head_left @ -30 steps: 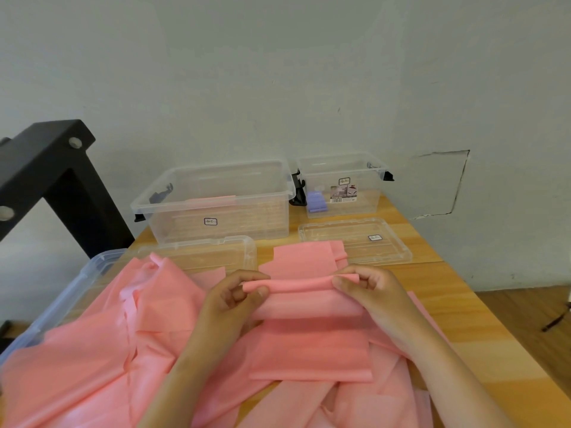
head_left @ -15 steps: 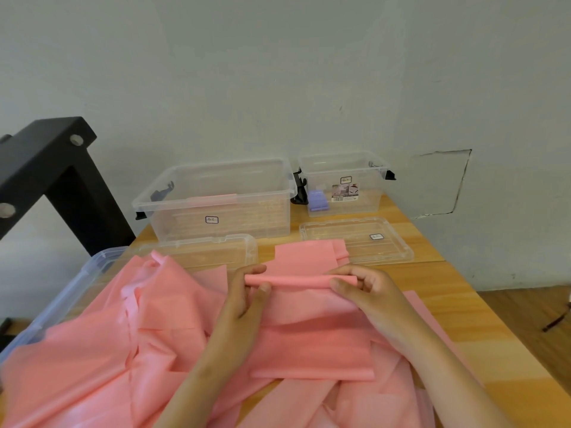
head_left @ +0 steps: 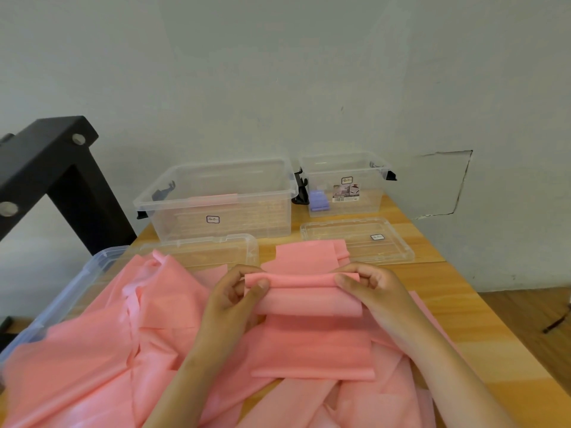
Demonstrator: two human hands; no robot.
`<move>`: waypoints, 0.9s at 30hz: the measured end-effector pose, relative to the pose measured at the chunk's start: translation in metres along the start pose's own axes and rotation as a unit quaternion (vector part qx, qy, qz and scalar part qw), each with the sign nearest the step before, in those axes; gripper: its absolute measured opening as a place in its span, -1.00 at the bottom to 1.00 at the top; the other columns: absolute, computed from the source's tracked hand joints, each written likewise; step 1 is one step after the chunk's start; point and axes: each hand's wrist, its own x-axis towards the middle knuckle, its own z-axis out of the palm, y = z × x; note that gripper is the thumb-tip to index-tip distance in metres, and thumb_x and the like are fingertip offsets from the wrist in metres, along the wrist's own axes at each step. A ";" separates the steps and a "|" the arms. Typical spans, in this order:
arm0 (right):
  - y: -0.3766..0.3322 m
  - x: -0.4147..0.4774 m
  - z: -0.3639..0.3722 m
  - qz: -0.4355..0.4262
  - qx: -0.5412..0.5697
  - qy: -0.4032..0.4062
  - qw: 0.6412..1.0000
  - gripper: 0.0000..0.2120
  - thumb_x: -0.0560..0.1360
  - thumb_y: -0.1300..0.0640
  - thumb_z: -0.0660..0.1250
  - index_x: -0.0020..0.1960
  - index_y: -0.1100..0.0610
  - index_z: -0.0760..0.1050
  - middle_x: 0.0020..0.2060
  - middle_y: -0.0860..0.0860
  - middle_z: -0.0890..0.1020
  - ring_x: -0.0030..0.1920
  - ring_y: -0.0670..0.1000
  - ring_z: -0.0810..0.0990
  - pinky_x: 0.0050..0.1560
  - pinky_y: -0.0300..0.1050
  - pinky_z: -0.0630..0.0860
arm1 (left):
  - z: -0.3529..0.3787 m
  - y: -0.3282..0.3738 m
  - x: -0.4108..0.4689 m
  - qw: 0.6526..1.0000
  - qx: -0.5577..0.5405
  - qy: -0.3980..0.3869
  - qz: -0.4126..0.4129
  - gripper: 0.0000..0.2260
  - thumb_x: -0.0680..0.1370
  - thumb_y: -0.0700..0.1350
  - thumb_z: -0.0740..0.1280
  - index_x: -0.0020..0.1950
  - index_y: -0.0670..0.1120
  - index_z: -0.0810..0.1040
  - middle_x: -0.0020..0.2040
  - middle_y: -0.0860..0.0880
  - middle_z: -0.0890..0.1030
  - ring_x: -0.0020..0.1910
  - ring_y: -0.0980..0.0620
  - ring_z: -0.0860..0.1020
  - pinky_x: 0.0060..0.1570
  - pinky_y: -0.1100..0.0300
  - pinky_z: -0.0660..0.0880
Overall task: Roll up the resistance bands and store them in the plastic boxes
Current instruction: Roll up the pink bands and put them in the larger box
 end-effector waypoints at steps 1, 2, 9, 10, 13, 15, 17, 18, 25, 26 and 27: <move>0.001 0.000 0.000 -0.003 0.008 0.001 1.000 -0.65 0.30 -0.23 0.44 -0.07 0.00 0.67 -0.24 0.12 0.49 -0.20 0.04 0.43 -0.11 -0.06 0.29 | -0.001 0.000 0.000 1.000 -0.011 -0.004 -0.006 -0.94 0.54 -0.27 0.31 -0.04 -0.16 0.56 -0.42 0.03 0.45 -0.38 0.11 0.41 -0.23 0.12 0.43; 0.001 0.001 0.000 -0.006 0.017 -0.001 1.000 -0.60 0.27 -0.26 0.46 -0.06 0.01 0.67 -0.23 0.11 0.48 -0.20 0.04 0.41 -0.11 -0.05 0.27 | -0.001 0.000 0.000 1.000 -0.018 -0.008 -0.012 -0.93 0.54 -0.27 0.31 -0.03 -0.16 0.58 -0.41 0.01 0.45 -0.37 0.10 0.41 -0.22 0.11 0.42; -0.006 -0.002 -0.002 -0.012 0.051 -0.008 0.999 -0.86 0.35 0.08 0.51 -0.08 0.01 0.67 -0.15 0.08 0.59 -0.10 -0.03 0.54 -0.07 -0.26 0.42 | -0.007 0.001 0.001 0.994 -0.069 -0.069 -0.044 -0.90 0.44 -0.20 0.41 -0.12 -0.01 0.65 -0.32 -0.04 0.40 -0.42 0.15 0.39 -0.39 0.25 0.45; -0.007 -0.003 -0.003 -0.011 0.056 -0.007 0.998 -0.88 0.36 0.15 0.51 -0.11 0.01 0.67 -0.16 0.05 0.59 -0.11 -0.06 0.55 -0.10 -0.32 0.43 | -0.007 0.000 0.001 0.994 -0.073 -0.070 -0.049 -0.88 0.44 -0.24 0.41 -0.14 -0.01 0.65 -0.34 0.00 0.42 -0.46 0.18 0.39 -0.41 0.27 0.44; -0.009 -0.004 -0.004 -0.003 0.077 -0.007 0.997 -0.81 0.37 0.32 0.48 -0.18 0.03 0.66 -0.22 -0.09 0.64 -0.17 -0.15 0.59 -0.15 -0.41 0.46 | -0.007 0.002 0.000 0.995 -0.053 -0.072 -0.042 -0.92 0.40 -0.17 0.46 -0.19 0.01 0.64 -0.36 0.07 0.47 -0.49 0.19 0.36 -0.39 0.23 0.36; -0.009 -0.004 -0.002 0.004 0.076 -0.010 0.997 -0.85 0.30 0.23 0.51 -0.21 0.00 0.66 -0.26 -0.12 0.64 -0.19 -0.16 0.58 -0.18 -0.39 0.46 | -0.005 0.004 -0.001 0.998 -0.011 -0.055 -0.015 -0.94 0.46 -0.20 0.45 -0.14 -0.05 0.61 -0.40 0.12 0.49 -0.52 0.20 0.33 -0.44 0.31 0.29; -0.008 -0.004 -0.001 0.002 0.064 -0.002 0.998 -0.89 0.26 0.14 0.49 -0.21 0.00 0.66 -0.29 -0.09 0.60 -0.22 -0.14 0.55 -0.20 -0.37 0.44 | -0.002 0.005 -0.001 0.999 0.020 -0.035 0.005 -0.85 0.51 -0.33 0.34 -0.02 -0.11 0.56 -0.44 0.10 0.49 -0.59 0.23 0.32 -0.58 0.38 0.24; -0.007 -0.004 -0.001 -0.002 0.058 0.000 0.998 -0.90 0.26 0.13 0.49 -0.22 0.01 0.65 -0.29 -0.08 0.60 -0.21 -0.13 0.54 -0.20 -0.37 0.43 | -0.002 0.004 0.000 0.999 0.023 -0.030 0.008 -0.81 0.51 -0.37 0.32 0.03 -0.12 0.55 -0.44 0.09 0.51 -0.60 0.24 0.33 -0.62 0.40 0.24; -0.006 -0.003 -0.001 0.004 0.047 -0.001 0.999 -0.79 0.37 0.33 0.49 -0.09 0.07 0.63 -0.18 -0.13 0.68 -0.15 -0.18 0.61 -0.16 -0.38 0.46 | -0.003 0.000 0.001 0.998 0.047 -0.041 0.016 -0.90 0.56 -0.32 0.27 -0.05 -0.16 0.54 -0.48 0.13 0.40 -0.51 0.21 0.32 -0.43 0.32 0.32; -0.006 -0.003 -0.001 0.008 0.042 0.001 0.999 -0.79 0.37 0.33 0.49 -0.08 0.07 0.64 -0.17 -0.13 0.68 -0.14 -0.19 0.62 -0.16 -0.38 0.46 | -0.003 -0.001 0.001 0.998 0.039 -0.041 0.004 -0.87 0.57 -0.30 0.26 -0.06 -0.11 0.56 -0.46 0.11 0.38 -0.47 0.18 0.34 -0.37 0.25 0.37; -0.006 -0.003 -0.001 0.009 0.034 0.003 0.999 -0.80 0.37 0.34 0.48 -0.10 0.08 0.65 -0.19 -0.13 0.68 -0.14 -0.19 0.61 -0.16 -0.39 0.45 | -0.004 -0.002 0.001 0.999 0.030 -0.042 -0.007 -0.83 0.57 -0.29 0.26 -0.08 -0.06 0.58 -0.44 0.08 0.37 -0.44 0.17 0.35 -0.34 0.22 0.40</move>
